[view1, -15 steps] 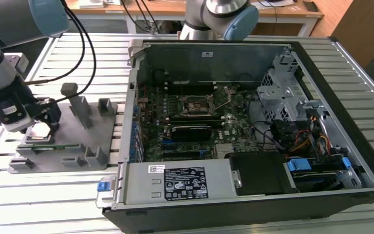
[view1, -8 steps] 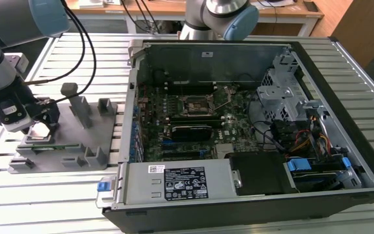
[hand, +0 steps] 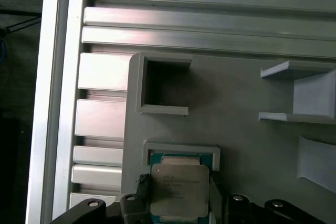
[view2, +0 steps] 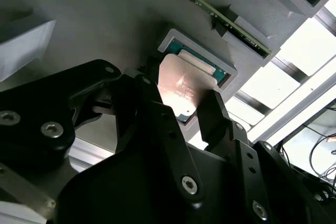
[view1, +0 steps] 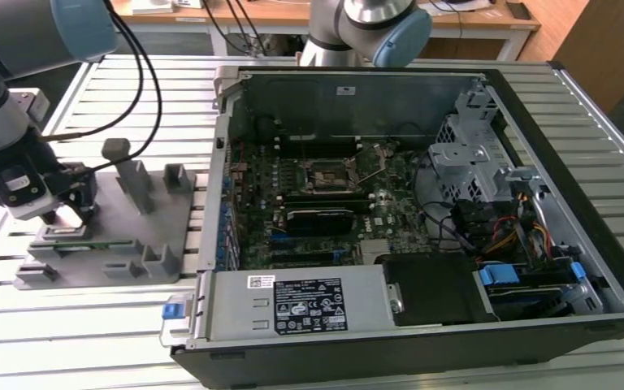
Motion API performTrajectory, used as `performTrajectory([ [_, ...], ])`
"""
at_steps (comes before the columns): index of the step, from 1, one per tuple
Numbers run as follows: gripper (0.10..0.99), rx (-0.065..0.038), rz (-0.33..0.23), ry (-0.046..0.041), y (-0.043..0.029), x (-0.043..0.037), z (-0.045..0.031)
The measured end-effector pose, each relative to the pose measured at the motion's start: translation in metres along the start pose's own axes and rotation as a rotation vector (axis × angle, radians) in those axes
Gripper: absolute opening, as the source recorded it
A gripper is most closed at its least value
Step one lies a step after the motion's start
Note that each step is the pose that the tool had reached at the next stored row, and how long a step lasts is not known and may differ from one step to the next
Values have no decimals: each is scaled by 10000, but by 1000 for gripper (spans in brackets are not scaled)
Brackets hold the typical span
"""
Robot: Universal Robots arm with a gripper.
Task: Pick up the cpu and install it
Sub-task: 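Pick up the cpu and move it towards the insertion slot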
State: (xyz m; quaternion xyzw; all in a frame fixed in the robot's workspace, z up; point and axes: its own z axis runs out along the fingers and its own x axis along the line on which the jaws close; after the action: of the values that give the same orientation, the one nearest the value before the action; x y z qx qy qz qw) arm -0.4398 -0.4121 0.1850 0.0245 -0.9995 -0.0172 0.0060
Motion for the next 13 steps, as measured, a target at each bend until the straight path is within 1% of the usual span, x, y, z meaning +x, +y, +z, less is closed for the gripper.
performTrajectory([
  [6, 533, 21, -9, -3, 1, -5, 2],
  [8, 545, 21, -8, -3, 2, -5, 3],
  [9, 608, 25, -8, -2, 2, -5, 1],
  [13, 608, 57, -8, -3, 2, -5, -21],
])
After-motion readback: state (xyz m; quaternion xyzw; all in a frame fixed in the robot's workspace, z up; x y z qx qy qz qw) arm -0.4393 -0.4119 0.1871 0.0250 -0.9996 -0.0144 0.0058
